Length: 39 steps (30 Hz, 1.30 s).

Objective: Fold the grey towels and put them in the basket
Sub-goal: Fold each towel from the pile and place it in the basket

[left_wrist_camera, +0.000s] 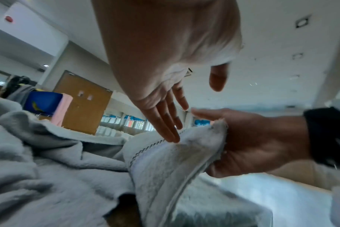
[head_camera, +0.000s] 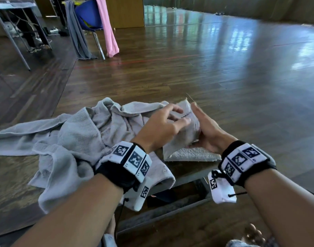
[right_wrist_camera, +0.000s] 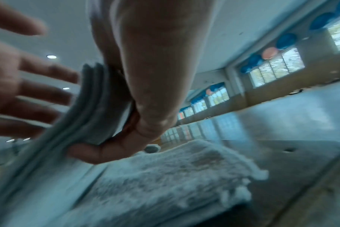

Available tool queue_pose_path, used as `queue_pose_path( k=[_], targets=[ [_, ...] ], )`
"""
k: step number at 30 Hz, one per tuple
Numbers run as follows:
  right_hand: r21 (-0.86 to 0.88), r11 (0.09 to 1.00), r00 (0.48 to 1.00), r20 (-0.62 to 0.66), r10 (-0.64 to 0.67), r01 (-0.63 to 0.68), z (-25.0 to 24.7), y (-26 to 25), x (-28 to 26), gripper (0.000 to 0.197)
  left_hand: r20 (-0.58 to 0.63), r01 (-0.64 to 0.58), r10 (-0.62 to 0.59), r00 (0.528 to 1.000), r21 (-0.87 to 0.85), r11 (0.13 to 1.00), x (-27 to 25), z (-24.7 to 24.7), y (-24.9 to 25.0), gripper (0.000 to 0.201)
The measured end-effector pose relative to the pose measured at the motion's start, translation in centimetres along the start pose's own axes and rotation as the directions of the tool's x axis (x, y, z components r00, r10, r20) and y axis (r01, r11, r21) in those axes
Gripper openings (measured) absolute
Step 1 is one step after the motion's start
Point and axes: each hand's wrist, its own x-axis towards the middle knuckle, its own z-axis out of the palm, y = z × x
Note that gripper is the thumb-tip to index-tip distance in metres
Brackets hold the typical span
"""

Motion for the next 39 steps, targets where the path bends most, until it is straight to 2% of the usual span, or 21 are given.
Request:
queue_pose_path(
  k=[3,5,9,13,18,21,25,30,34,39],
  targets=[
    [-0.072,0.996,0.997,-0.043,0.057,-0.06,-3.1,0.2,-0.6,0.018,0.103,-0.15,0.124,0.987,0.3,0.942,0.2,1.4,-0.7,0.038],
    [-0.107,0.99,0.989,-0.129,0.075,-0.089,-4.9,0.6,-1.0,0.007,0.189,-0.179,0.103,0.976,0.443,0.879,0.4,2.2,-1.4,0.046],
    [-0.155,0.981,0.967,-0.241,0.077,-0.117,-7.1,1.6,-1.4,0.003,0.319,-0.158,-0.033,0.947,0.553,0.818,1.4,3.8,-2.5,0.065],
    [-0.313,0.937,0.947,-0.316,0.051,-0.154,-8.0,2.1,-1.9,0.015,0.372,-0.167,-0.115,0.921,0.646,0.745,2.3,5.5,-3.0,0.072],
    [-0.491,0.853,0.931,-0.364,-0.019,-0.175,-8.8,2.0,-2.0,0.013,0.404,-0.207,-0.092,0.91,0.636,0.743,2.7,7.7,-3.2,0.078],
    [-0.526,0.832,0.938,-0.346,-0.021,-0.175,-8.7,1.9,-1.9,0.011,0.439,-0.244,-0.084,0.895,0.638,0.73,2.8,8.8,-3.1,0.07],
    [-0.446,0.879,0.948,-0.316,0.021,-0.168,-8.5,2.1,-1.8,0.019,0.465,-0.242,-0.093,0.88,0.609,0.755,2.8,9.4,-2.4,0.044],
    [-0.354,0.918,0.944,-0.324,0.058,-0.177,-8.7,2.2,-2.0,0.034,0.324,-0.249,0.131,0.937,0.355,0.901,2.4,9.8,-1.4,0.038],
    [-0.314,0.927,0.947,-0.304,0.105,-0.204,-8.7,2.0,-2.1,0.041,0.311,-0.304,0.193,0.931,0.364,0.881,2.1,10.9,-1.6,0.034],
    [-0.329,0.919,0.945,-0.306,0.116,-0.22,-8.7,2.0,-1.7,0.023,0.358,-0.312,0.148,0.922,0.46,0.831,2.4,11.5,-2.5,0.035]
  ],
)
